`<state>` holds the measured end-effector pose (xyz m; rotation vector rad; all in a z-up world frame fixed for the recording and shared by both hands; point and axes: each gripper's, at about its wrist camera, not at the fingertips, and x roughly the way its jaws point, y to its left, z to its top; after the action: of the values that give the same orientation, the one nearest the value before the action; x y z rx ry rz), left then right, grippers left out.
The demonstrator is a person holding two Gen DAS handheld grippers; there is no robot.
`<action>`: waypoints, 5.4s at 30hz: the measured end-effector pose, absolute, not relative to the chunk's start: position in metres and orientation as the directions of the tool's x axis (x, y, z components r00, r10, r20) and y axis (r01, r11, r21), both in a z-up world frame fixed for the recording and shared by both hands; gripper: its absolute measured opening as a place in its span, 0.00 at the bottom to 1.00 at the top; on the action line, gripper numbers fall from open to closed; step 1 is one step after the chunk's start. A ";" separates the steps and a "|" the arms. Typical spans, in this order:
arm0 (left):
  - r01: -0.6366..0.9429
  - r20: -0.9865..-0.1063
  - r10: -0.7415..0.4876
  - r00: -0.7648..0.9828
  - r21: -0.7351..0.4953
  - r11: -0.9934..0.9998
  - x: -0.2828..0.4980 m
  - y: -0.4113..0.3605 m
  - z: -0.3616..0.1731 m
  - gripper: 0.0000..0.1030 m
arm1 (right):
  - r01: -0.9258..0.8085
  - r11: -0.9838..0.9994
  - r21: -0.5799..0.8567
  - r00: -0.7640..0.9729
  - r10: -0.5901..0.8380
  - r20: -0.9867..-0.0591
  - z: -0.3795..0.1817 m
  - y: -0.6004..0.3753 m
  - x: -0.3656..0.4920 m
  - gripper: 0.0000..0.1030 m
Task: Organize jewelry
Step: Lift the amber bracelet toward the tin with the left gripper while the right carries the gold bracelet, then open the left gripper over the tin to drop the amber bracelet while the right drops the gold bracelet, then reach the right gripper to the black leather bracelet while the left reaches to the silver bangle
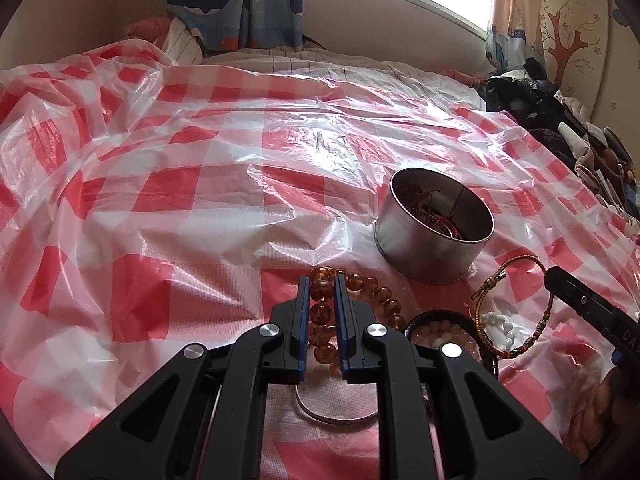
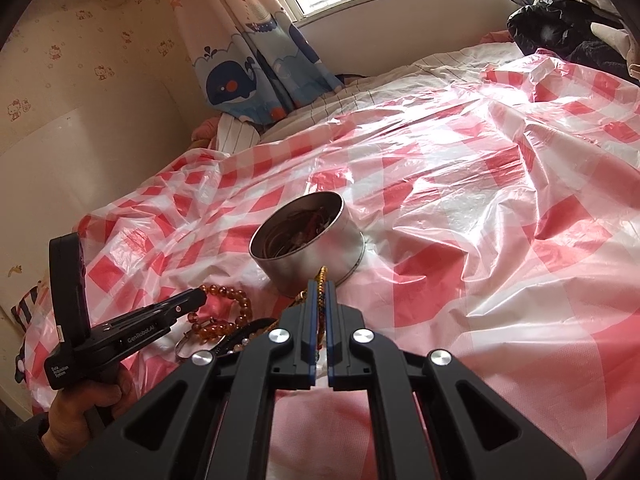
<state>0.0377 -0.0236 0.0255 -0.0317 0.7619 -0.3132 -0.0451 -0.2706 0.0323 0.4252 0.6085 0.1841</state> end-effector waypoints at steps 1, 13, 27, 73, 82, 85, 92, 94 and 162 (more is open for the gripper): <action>0.271 -0.668 -0.292 0.685 -0.138 0.953 0.036 -0.025 0.027 0.11 | -0.050 0.897 0.440 0.811 0.293 -0.506 0.034 -0.270 -0.046 0.04; 0.318 -0.611 -0.311 0.728 -0.102 0.943 0.021 -0.035 0.045 0.11 | -0.101 0.899 0.426 0.835 0.309 -0.455 0.049 -0.265 -0.053 0.04; 0.403 -0.508 -0.420 0.752 -0.149 0.903 -0.001 -0.050 0.104 0.11 | -0.145 0.879 0.453 0.855 0.342 -0.391 0.075 -0.272 -0.053 0.04; 0.314 -0.621 -0.419 0.662 -0.278 0.908 0.082 -0.080 0.072 0.31 | -0.116 0.936 0.333 0.672 0.321 -0.667 0.056 -0.248 0.063 0.05; 0.288 -0.637 -0.375 0.674 -0.240 0.927 0.053 -0.046 0.067 0.46 | -0.068 0.952 0.300 0.723 0.254 -0.643 0.060 -0.261 0.036 0.25; 0.289 -0.645 -0.375 0.666 -0.240 0.927 0.042 -0.040 0.060 0.48 | -0.053 0.958 0.281 0.735 0.228 -0.639 0.061 -0.264 0.038 0.25; 0.298 -0.658 -0.390 0.644 -0.254 0.920 0.039 -0.038 0.044 0.48 | -0.098 0.968 0.231 0.729 0.228 -0.646 0.049 -0.249 0.056 0.20; 0.300 -0.661 -0.385 0.644 -0.245 0.922 0.038 -0.039 0.044 0.48 | -0.121 0.968 0.219 0.714 0.238 -0.659 0.044 -0.240 0.063 0.20; 0.364 -0.798 -0.253 0.546 -0.045 0.930 0.028 -0.039 0.011 0.50 | -0.190 0.938 0.290 0.594 0.345 -0.726 0.017 -0.226 -0.015 0.08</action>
<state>0.0275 -0.0385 0.0112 0.1316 0.9232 -0.3669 -0.0151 -0.2260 0.0170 0.1903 0.8821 0.3129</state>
